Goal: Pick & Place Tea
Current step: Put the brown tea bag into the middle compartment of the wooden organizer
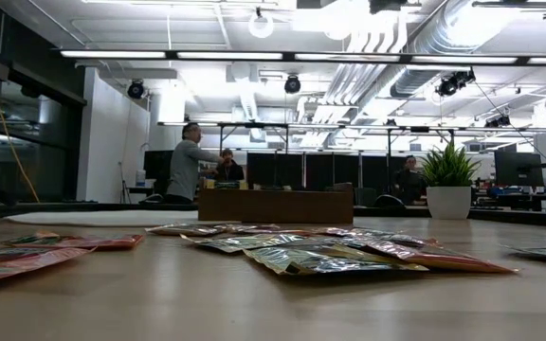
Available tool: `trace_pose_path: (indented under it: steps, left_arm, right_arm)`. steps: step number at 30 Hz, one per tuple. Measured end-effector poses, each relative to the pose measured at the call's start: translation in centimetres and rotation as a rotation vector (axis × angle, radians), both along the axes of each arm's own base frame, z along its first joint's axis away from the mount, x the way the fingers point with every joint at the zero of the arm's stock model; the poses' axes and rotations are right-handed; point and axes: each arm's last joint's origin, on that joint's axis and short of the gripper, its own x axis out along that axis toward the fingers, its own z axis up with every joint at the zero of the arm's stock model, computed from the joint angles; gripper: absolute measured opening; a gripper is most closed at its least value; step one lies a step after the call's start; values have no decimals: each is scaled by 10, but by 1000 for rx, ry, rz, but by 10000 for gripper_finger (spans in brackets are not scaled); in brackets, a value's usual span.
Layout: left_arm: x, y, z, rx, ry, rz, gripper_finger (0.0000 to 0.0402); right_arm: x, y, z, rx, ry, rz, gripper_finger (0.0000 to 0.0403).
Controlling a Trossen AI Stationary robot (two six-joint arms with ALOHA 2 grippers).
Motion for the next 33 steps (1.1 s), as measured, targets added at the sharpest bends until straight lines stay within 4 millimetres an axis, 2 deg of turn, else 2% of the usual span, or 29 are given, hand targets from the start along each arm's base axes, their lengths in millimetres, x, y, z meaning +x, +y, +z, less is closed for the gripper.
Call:
trace_pose_path:
  steps: [7, 10, 13, 18, 24, 27, 33]
  left_arm:
    - [38, 11, -15, -41, 7, -98, 12]
    - [56, 14, -27, -60, 17, -150, 12]
    - [69, 15, -38, -81, 36, -178, 12]
    - [85, 12, -50, -138, 13, -162, 12]
    - [120, 14, -62, -398, -125, -104, 12]
    - [134, 22, -79, -525, -105, -48, 12]
    - [160, 39, -111, -778, -59, 35, 12]
  right_arm:
    - [-14, 38, 4, 58, 10, -19, 16]
    - [-19, 56, -9, 84, 11, -24, 5]
    - [-30, 73, -37, 86, 41, -80, 4]
    - [-44, 105, -90, 190, -75, -106, 2]
    - [-46, 139, -165, 269, -111, -120, 1]
    - [-42, 155, -198, 296, -121, -106, 1]
    - [-45, 178, -248, 336, -98, -75, 0]
